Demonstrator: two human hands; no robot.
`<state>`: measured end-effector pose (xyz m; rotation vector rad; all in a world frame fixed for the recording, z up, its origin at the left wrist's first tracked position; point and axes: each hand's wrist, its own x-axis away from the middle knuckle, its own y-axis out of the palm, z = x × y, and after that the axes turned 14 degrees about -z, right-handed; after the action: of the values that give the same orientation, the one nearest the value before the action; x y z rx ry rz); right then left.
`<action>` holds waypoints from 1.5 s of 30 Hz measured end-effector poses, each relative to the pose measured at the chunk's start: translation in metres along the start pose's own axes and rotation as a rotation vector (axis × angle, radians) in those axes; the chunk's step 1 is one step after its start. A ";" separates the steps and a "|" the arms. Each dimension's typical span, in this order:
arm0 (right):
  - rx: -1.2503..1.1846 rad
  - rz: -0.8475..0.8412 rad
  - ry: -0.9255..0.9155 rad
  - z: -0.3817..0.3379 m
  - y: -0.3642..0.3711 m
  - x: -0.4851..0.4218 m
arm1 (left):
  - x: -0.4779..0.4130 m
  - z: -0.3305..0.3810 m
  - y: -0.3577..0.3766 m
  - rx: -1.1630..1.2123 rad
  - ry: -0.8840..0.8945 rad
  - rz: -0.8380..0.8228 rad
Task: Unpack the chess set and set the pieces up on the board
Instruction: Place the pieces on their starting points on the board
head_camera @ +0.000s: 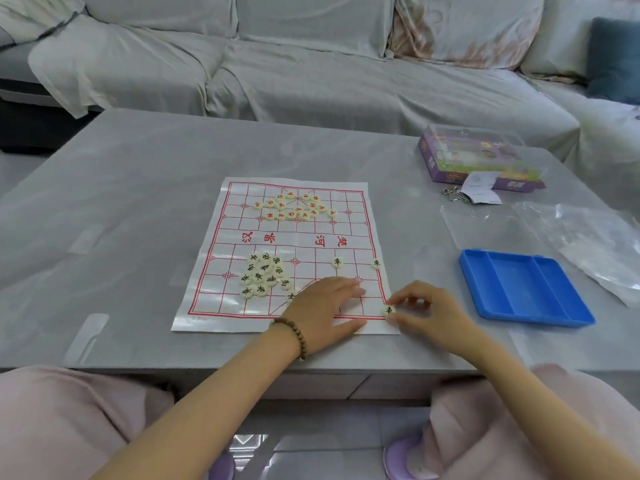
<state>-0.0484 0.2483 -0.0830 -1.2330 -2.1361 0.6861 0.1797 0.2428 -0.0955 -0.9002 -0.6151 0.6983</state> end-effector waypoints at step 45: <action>0.085 -0.153 0.035 -0.121 0.062 -0.140 | 0.061 -0.094 -0.029 0.150 -0.305 0.203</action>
<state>0.1297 0.1696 -0.0707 -1.0175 -2.1244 0.6764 0.2949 0.2310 -0.1049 -0.7280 -0.7364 1.0627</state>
